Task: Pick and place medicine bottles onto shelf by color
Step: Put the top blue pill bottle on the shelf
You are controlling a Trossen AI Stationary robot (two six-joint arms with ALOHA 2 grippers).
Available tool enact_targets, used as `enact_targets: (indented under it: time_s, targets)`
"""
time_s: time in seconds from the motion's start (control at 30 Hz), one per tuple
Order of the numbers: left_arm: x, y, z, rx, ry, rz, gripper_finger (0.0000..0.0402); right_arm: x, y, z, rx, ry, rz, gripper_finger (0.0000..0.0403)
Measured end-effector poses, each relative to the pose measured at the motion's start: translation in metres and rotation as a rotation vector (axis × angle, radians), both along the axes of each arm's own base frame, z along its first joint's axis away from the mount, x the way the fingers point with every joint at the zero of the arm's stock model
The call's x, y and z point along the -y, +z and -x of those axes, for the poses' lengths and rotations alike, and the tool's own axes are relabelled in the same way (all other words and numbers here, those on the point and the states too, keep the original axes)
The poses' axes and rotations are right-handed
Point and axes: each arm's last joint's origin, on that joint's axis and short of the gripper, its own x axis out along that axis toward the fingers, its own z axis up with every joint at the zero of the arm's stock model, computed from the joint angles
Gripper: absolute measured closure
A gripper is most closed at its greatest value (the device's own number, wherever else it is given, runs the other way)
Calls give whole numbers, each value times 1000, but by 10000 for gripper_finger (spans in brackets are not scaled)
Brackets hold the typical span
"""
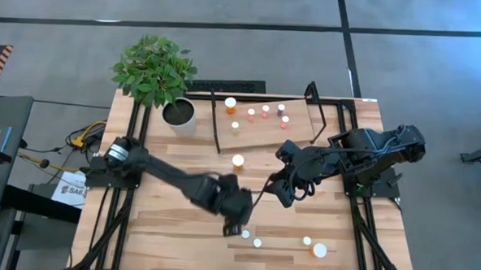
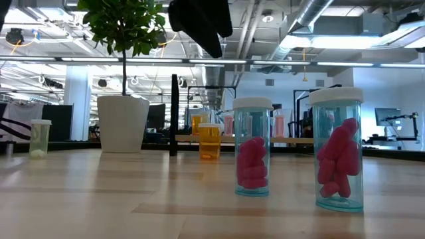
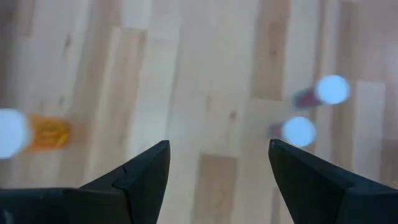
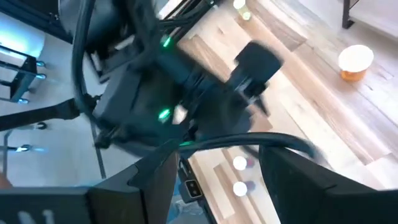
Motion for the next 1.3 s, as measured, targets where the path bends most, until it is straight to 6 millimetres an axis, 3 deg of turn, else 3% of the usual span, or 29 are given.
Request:
enact_targets:
  time_s: [0.3, 0.5, 0.73, 0.93, 1.13, 1.3]
  targets:
    - [58, -27, 10, 241, -69, 38, 141, 1, 0, 0, 4, -18, 14, 153]
    - [76, -48, 18, 371, -52, 49, 141, 1, 0, 0, 5, -11, 9, 153]
    - [77, -86, 28, 452, -47, 31, 141, 0, 0, 0, 4, -8, 7, 153]
    - [76, -98, 33, 531, -51, -8, 141, 1, 0, 0, 4, -9, 7, 153]
    - [75, -122, 30, 542, -52, 18, 141, 0, 0, 0, 4, -6, 5, 153]
    - [75, -126, 29, 550, -36, 1, 141, 0, 0, -1, 7, -7, 4, 153]
